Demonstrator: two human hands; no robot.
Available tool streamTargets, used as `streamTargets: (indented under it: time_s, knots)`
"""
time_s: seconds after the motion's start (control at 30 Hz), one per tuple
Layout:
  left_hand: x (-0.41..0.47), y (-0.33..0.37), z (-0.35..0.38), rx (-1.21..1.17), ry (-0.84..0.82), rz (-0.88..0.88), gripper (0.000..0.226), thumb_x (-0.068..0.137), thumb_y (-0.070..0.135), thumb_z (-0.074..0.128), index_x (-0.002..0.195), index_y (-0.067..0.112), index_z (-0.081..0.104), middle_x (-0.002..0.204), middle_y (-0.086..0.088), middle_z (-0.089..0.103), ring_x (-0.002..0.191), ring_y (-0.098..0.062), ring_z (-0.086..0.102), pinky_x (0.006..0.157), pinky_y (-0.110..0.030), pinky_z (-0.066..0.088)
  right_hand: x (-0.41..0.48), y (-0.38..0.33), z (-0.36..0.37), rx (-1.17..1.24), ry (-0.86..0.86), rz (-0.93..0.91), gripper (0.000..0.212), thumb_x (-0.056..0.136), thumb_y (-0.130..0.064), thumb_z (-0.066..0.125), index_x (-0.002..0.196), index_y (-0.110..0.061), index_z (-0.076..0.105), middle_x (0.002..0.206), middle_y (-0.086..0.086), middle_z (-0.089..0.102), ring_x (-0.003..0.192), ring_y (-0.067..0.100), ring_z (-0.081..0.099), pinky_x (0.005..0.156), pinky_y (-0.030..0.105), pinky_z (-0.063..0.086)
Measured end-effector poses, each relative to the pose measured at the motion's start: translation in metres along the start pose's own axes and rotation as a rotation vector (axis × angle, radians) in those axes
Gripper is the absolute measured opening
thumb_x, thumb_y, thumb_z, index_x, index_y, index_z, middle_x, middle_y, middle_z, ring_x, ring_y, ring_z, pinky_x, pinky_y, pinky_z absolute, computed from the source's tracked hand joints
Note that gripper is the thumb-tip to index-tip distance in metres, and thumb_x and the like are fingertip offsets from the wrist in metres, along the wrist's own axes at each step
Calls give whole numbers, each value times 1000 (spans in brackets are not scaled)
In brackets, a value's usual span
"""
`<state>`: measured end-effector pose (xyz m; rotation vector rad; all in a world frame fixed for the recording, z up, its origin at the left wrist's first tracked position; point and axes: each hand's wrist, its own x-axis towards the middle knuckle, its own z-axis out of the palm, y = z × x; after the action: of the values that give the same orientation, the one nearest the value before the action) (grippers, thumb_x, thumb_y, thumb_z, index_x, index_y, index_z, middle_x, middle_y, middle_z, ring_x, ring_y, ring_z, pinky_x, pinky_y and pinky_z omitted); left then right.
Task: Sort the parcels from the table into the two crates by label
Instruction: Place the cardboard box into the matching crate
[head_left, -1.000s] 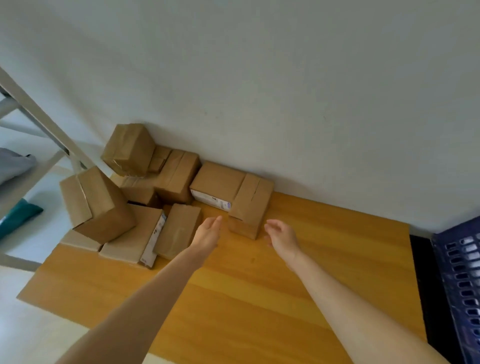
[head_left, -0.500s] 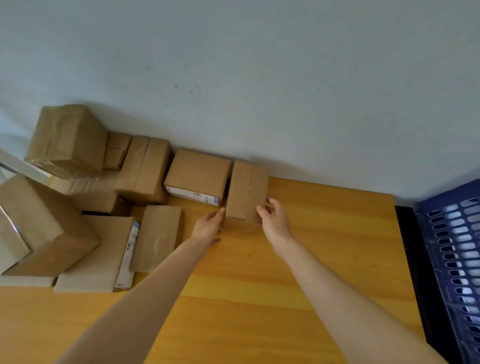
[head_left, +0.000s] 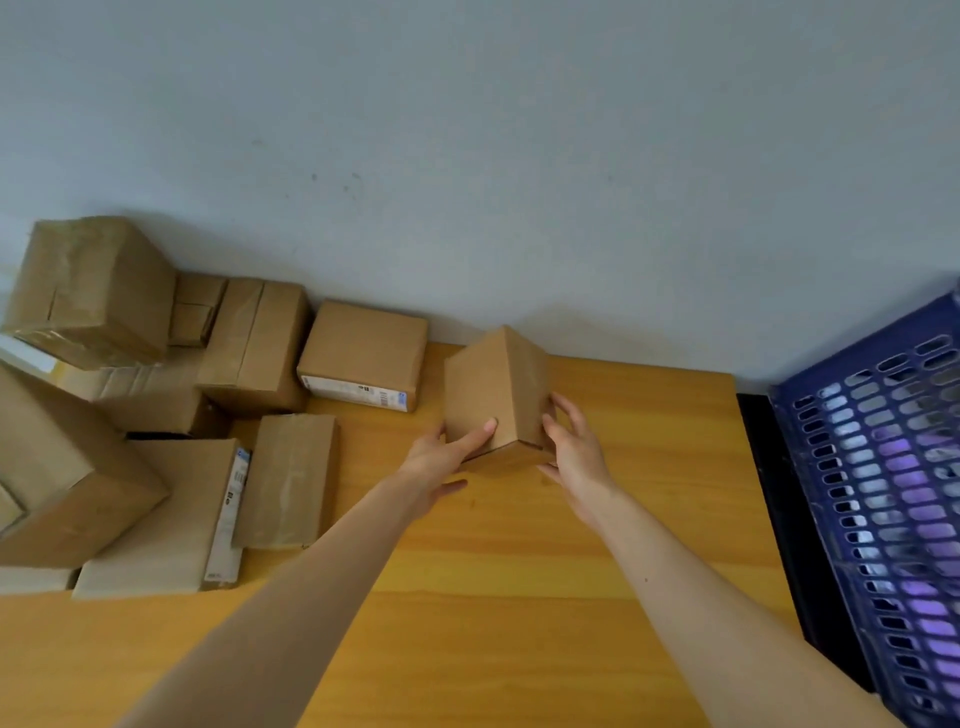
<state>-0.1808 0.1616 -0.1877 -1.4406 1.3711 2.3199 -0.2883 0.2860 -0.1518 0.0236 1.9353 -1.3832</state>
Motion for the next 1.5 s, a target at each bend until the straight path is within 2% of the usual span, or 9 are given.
streamTargets:
  time_s: [0.13, 0.33, 0.53, 0.73, 0.9, 1.03, 1.2, 1.3, 1.5]
  knots:
    - [-21, 4, 18, 66, 30, 107, 103, 65, 48, 84, 148, 27, 26, 137, 2, 46, 121, -20, 51, 94, -39, 51, -13, -8, -23, -28, -67, -26, 57, 91, -55, 53, 142, -32, 39, 133, -8, 50, 119, 15, 48, 93, 36, 39]
    - [-63, 9, 43, 117, 25, 261, 66, 73, 46, 79, 127, 34, 41, 119, 0, 60, 109, -18, 58, 92, -37, 50, -38, -12, -51, -6, -74, -107, 97, 55, -78, 67, 138, -33, 44, 129, -6, 60, 115, 17, 58, 103, 45, 44]
    - [-116, 6, 69, 121, 5, 363, 33, 95, 49, 49, 126, 38, 49, 122, 4, 56, 108, -19, 57, 98, -42, 47, -83, -16, -86, 192, -123, -69, 40, 92, -48, 55, 122, -22, 57, 114, 3, 66, 102, 19, 62, 78, 34, 50]
    - [-161, -11, 96, 156, 22, 453, 40, 96, 51, 46, 132, 35, 50, 125, 3, 59, 107, -18, 61, 92, -36, 50, -116, -5, -127, 368, -189, -24, 40, 93, -46, 53, 118, -16, 62, 110, 11, 70, 103, 26, 65, 92, 42, 51]
    - [-186, -25, 113, 30, 8, 387, 72, 86, 51, 62, 145, 21, 34, 135, -5, 52, 111, -23, 61, 79, -34, 56, -137, 4, -151, 543, -343, 3, 40, 99, -42, 43, 122, -15, 60, 115, 14, 69, 109, 30, 63, 94, 46, 50]
    - [-207, -24, 119, -19, -84, 371, 50, 88, 48, 61, 130, 23, 48, 121, -5, 62, 104, -26, 67, 86, -42, 57, -148, 7, -158, 534, -377, -29, 31, 102, -26, 43, 127, -15, 57, 118, 13, 66, 105, 30, 65, 81, 47, 54]
    - [-229, -24, 120, 60, -77, 426, 51, 90, 40, 62, 135, 26, 44, 119, -6, 63, 105, -26, 66, 90, -44, 55, -163, -1, -164, 402, -305, -178, 42, 102, -8, 40, 134, -35, 48, 122, 2, 65, 109, 23, 64, 79, 39, 56]
    - [-238, -24, 117, 106, -72, 461, 61, 87, 36, 67, 140, 28, 39, 119, -5, 64, 103, -26, 67, 90, -43, 55, -176, -7, -162, 269, -341, -235, 37, 103, -21, 42, 136, -38, 47, 122, -6, 64, 112, 16, 61, 93, 39, 52]
    - [-252, -23, 102, 171, -73, 513, 59, 83, 27, 73, 132, 33, 39, 112, -7, 68, 97, -29, 69, 89, -49, 55, -202, -14, -145, 55, -505, -354, 53, 86, -66, 50, 133, -41, 50, 125, -11, 64, 116, 10, 59, 92, 33, 47]
